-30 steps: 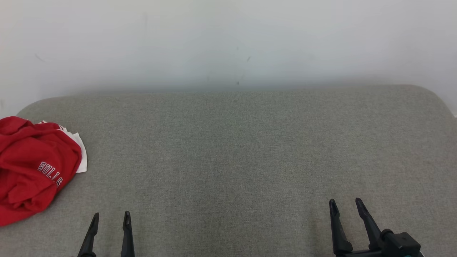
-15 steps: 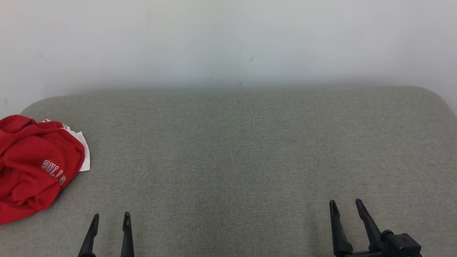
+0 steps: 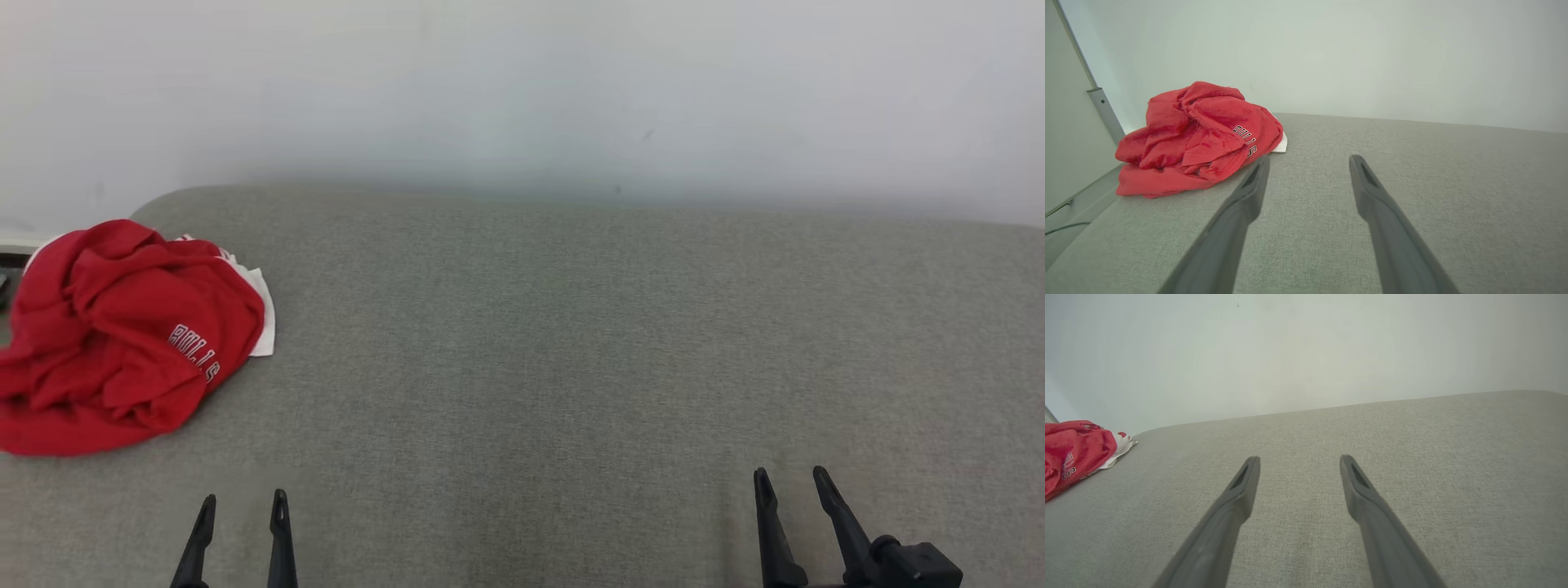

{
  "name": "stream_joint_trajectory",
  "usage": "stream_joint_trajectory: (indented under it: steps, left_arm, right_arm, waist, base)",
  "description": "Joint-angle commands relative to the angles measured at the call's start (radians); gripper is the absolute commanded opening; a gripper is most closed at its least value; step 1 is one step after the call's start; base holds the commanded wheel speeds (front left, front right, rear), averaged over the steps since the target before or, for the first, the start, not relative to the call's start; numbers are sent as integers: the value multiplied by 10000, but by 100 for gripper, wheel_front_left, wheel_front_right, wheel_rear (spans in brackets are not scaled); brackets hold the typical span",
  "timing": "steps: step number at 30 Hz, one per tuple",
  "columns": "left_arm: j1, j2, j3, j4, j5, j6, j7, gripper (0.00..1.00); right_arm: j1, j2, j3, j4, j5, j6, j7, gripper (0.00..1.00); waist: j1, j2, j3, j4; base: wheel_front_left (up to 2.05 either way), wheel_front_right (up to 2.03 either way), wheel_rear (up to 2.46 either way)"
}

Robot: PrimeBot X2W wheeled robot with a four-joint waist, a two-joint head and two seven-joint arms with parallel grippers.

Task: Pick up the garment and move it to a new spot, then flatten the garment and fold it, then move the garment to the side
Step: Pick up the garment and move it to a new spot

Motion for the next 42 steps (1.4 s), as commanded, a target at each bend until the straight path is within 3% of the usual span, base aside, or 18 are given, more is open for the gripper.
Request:
stream_joint_trajectory:
  steps: [1, 14, 23, 31, 42]
  left_arm:
    - [51, -10, -4, 15, 8, 32, -33, 100]
    - [168, -10, -35, 90, -51, 172, -32, 100]
    - [290, -10, 78, 148, -28, 132, -32, 100]
    - [314, -12, 170, 188, -7, 106, -32, 100]
    - [311, -10, 246, 177, -139, 169, -32, 100]
  right_arm:
    - [50, 3, -14, 1, -5, -21, -9, 100]
    - [148, 2, -42, 32, -88, -21, -9, 100]
    - [178, 3, 99, 116, 5, -21, -9, 100]
    - [214, 2, 235, 169, 62, -21, -9, 100]
    - [228, 2, 368, 178, 46, -21, -9, 100]
  waist:
    - [0, 0, 24, 527]
    - [0, 0, -16, 2258]
    - [0, 0, -160, 3092]
    - [0, 0, -200, 3399]
    - [0, 0, -239, 3309]
  base:
    - [0, 0, 0]
    - [0, 0, 0]
    - [0, 0, 0]
    - [0, 0, 0]
    - [0, 0, 0]
